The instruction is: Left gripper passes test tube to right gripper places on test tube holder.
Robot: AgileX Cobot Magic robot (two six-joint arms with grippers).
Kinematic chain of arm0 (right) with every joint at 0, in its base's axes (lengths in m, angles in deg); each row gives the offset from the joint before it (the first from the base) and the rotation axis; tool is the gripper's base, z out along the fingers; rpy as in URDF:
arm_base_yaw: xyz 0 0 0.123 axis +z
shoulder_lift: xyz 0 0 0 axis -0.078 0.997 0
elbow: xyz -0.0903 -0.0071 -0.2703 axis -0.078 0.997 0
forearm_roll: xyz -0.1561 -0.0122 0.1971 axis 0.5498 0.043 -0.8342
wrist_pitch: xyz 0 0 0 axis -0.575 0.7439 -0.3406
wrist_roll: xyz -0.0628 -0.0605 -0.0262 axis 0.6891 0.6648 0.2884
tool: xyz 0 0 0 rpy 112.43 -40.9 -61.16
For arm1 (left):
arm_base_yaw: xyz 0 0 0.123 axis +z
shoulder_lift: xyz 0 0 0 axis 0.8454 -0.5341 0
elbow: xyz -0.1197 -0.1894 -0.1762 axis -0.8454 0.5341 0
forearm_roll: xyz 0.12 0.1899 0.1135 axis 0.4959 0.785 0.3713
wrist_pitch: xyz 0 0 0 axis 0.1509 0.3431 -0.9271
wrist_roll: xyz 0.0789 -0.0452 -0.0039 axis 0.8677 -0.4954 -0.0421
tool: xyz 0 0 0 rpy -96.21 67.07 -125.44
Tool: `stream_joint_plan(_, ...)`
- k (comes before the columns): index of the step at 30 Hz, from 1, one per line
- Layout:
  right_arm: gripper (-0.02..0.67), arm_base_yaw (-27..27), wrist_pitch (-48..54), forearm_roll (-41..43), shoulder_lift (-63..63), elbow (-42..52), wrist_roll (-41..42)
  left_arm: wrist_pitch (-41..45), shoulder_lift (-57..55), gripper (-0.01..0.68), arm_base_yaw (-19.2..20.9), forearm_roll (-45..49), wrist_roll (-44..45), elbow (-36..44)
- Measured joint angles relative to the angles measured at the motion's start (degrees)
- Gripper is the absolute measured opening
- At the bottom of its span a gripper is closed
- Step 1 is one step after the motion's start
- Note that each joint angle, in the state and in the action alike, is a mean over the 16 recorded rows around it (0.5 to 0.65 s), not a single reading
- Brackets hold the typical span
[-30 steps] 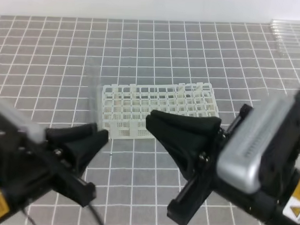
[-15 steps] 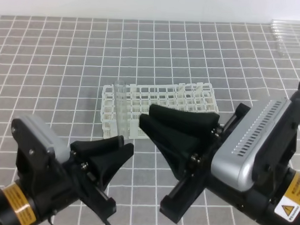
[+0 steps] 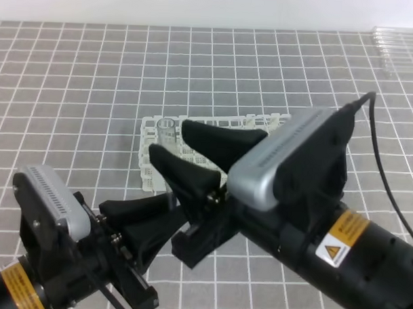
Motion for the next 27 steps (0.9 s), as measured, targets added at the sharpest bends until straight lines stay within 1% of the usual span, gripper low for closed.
stream_joint_plan(6, 0.314, 0.00, -0.08, -3.43, 1.79, -1.25, 2.33, -0.92, 0.04, 0.021, 0.01, 1.52, -0.11, 0.02)
stream_joint_plan(16, 0.305, 0.00, -0.18, -6.01, 3.53, -2.39, 4.24, -1.71, -0.17, 0.044, -0.01, 3.34, -0.30, -0.02)
stream_joint_plan(20, 0.275, 0.00, -0.16, -6.11, 3.99, -2.70, 4.22, -2.01, -0.21, 0.038, 0.00, 3.55, -0.44, -0.01)
stream_joint_plan(24, 0.219, 0.03, -0.10, -6.17, 4.20, -2.87, 4.13, -1.99, -0.31, 0.044, 0.00, 3.58, -0.68, -0.02)
stream_joint_plan(27, 0.177, 0.05, -0.05, -6.20, 4.22, -2.89, 4.05, -2.17, -0.31, 0.033, 0.00, 3.59, -1.11, 0.00)
